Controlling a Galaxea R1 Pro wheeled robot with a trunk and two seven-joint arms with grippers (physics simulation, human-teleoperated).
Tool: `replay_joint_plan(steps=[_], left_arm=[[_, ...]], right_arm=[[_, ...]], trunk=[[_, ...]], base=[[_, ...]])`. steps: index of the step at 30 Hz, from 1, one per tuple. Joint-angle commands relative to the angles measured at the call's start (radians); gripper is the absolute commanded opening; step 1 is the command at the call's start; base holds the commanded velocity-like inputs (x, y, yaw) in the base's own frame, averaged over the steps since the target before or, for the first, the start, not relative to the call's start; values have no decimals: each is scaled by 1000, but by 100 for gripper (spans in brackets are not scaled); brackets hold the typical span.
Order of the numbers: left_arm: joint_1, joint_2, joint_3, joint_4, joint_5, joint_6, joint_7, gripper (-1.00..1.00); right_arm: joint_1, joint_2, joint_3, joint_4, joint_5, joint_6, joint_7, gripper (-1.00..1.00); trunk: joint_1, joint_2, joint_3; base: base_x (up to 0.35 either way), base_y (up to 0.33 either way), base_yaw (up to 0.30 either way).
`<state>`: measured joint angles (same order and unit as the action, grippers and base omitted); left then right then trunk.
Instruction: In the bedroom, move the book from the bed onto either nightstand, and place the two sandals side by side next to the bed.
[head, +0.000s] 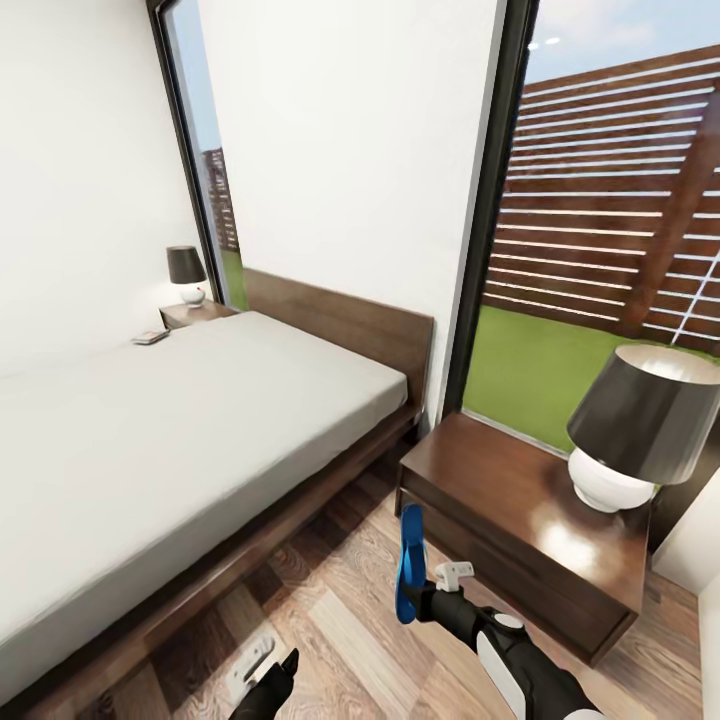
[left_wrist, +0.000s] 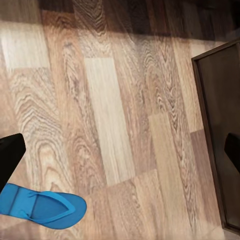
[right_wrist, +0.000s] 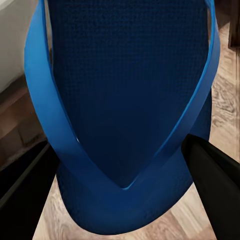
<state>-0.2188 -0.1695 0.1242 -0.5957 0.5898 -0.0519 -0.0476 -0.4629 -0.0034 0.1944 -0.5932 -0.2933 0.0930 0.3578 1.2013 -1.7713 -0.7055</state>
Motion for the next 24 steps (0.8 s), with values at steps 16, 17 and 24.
replay_joint_plan(steps=[16, 17, 24], left_arm=[[-1, -1, 3, 0, 11, 1, -5, 100], [-1, -1, 3, 0, 11, 1, -6, 100], [-1, -1, 3, 2, 12, 1, -6, 100]], right_arm=[[0, 18, 5, -6, -8, -152, -150, -100], [0, 19, 5, -3, -9, -152, -151, -100], [0, 22, 4, 6, -10, -157, -151, -100]], trunk=[[61, -113, -51], [65, -120, -54], [92, -169, -76]], base=[[0, 0, 0], [0, 0, 0], [0, 0, 0]])
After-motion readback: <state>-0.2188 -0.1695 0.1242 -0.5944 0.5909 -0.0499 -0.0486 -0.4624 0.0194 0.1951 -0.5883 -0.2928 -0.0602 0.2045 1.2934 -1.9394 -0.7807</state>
